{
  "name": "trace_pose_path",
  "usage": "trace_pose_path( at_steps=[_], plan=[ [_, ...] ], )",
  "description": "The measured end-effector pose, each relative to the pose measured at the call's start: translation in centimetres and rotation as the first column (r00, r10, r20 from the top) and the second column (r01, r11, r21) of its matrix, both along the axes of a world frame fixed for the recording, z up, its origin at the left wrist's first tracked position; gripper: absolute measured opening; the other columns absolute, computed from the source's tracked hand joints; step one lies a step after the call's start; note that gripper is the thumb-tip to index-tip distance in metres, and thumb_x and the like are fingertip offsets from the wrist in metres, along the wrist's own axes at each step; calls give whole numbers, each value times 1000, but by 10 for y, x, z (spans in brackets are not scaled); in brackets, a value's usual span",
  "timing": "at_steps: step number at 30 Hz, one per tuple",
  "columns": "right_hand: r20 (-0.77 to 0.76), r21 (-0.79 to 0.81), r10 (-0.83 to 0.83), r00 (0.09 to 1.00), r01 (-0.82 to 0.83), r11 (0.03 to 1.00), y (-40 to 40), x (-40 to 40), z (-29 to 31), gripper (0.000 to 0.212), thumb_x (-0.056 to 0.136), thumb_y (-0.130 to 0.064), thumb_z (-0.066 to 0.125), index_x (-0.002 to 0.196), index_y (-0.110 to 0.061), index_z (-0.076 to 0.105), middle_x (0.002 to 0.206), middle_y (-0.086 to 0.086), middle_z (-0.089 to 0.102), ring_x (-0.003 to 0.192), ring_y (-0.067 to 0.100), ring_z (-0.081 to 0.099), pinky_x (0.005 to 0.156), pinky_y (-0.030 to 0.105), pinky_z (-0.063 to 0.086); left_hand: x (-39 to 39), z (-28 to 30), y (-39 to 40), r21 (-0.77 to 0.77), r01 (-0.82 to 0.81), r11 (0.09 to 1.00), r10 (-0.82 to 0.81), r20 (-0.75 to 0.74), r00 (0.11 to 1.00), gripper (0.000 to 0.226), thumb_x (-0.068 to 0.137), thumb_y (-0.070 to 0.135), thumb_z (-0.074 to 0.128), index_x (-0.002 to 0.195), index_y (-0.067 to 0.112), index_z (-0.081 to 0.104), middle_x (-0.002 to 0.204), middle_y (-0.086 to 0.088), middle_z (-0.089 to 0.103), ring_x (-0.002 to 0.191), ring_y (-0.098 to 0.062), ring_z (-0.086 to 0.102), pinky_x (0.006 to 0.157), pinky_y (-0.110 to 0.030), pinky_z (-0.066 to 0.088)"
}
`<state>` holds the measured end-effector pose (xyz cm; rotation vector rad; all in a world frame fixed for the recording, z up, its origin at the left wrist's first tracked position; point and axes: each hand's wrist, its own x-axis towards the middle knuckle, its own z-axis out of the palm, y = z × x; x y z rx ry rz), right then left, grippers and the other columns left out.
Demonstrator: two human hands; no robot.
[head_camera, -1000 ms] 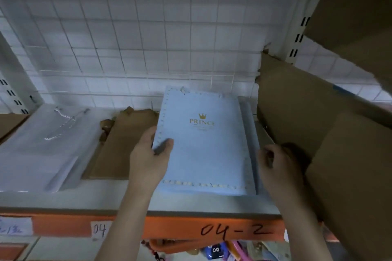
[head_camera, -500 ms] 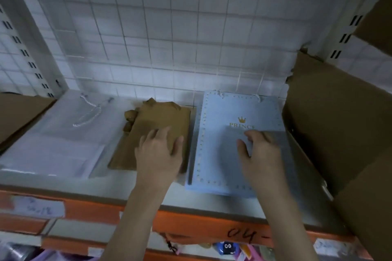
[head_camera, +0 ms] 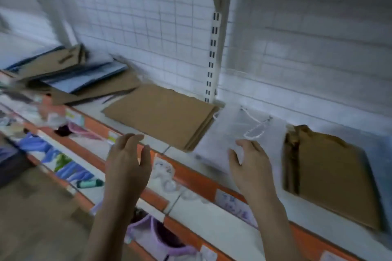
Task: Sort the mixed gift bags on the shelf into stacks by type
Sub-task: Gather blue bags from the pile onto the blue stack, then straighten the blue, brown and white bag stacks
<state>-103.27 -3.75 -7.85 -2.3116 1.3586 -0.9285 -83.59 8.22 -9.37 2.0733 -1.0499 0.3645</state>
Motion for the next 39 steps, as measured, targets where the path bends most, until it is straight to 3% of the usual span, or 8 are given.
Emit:
trace_pose_path(
  at_steps=[5,13,16,21,25,30,34,39],
  plan=[
    [30,19,168,985,-169,985,39,143,10,37,94,-30,50,125,-11,53,122,9,57,112,24,52,90,31,41,117,5,77,-11,-208,978,208,14,978,23,82,4,65,104,-2,65,106,-21,63,94,-40,60,78,-45,49],
    [-8,35,339,941,-339,940,72,295,5,34,92,-24,54,121,-7,57,120,10,60,111,25,54,85,27,38,240,-12,138,46,-355,934,357,-66,932,21,79,1,66,101,-1,67,103,-22,64,95,-41,60,78,-42,47],
    [3,32,349,937,-349,937,68,342,2,33,91,-26,54,119,-9,58,118,8,61,108,23,55,81,27,38,278,-20,137,65,-361,930,366,-96,926,23,81,4,66,103,0,67,106,-20,63,96,-39,60,79,-41,47],
    [17,36,323,946,-323,946,50,427,2,35,93,-30,50,124,-13,53,124,4,56,113,19,51,89,27,38,362,-19,114,77,-346,935,354,-131,926,28,87,14,61,114,6,63,114,-15,61,95,-34,60,79,-39,46],
    [85,53,278,957,-283,958,22,500,13,33,93,-29,51,122,-13,55,120,5,57,110,19,52,80,22,32,441,0,83,99,-296,950,308,-142,941,32,90,20,56,120,10,58,123,-11,57,99,-30,58,82,-39,45],
    [123,12,240,963,-243,970,0,581,25,32,93,-28,51,119,-10,56,117,6,58,110,21,52,82,23,36,529,21,47,52,-249,967,252,-91,963,33,92,22,54,123,11,56,123,-8,57,108,-26,55,86,-33,42],
    [87,-24,242,966,-241,970,-7,623,26,30,93,-27,51,117,-10,58,114,5,58,105,19,51,78,20,33,577,9,33,90,-225,970,236,-144,961,33,92,24,54,123,11,57,121,-8,58,104,-26,55,86,-34,43],
    [61,-85,180,982,-174,981,-19,668,30,27,93,-25,52,112,-8,60,108,6,61,102,21,56,81,29,43,637,0,9,85,-177,980,188,-141,972,28,90,21,55,116,12,61,122,-8,56,107,-27,54,87,-35,44]
  ],
)
